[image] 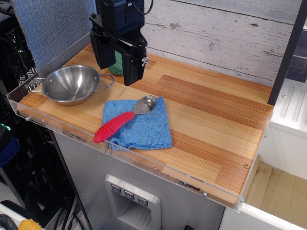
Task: PICK UP THE VESSEL AND PUT ANOTHER SIDE OF THE TABLE
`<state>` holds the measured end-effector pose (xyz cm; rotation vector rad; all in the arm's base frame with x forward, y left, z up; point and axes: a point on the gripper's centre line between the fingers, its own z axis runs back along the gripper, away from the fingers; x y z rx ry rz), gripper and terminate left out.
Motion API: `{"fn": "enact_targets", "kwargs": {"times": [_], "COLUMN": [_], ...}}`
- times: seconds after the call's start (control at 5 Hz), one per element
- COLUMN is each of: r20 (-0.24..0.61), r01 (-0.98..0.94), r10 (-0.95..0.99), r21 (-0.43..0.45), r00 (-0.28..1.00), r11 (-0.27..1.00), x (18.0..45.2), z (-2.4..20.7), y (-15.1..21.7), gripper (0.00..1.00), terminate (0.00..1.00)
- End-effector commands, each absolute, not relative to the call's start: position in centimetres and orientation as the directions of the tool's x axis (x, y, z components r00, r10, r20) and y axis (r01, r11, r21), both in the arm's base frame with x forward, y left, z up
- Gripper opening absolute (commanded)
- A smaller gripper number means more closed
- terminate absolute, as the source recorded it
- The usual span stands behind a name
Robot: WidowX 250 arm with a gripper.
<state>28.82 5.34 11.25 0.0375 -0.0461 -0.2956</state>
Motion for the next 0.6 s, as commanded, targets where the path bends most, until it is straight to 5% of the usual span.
{"fn": "enact_targets", "kwargs": {"times": [0.0,0.4], "r20": [0.04,0.098], "r01": [0.29,0.186], "r10": [-0.292,-0.193], "r21": [0.044,0.076], "r00": [0.956,0.976], "r11": [0.956,0.98], "x": [28.8,29.2], "z": [11.3,9.9], "y": [5.3,12.6], "gripper": [1.0,1.0], "terminate": [0.0,0.0]}}
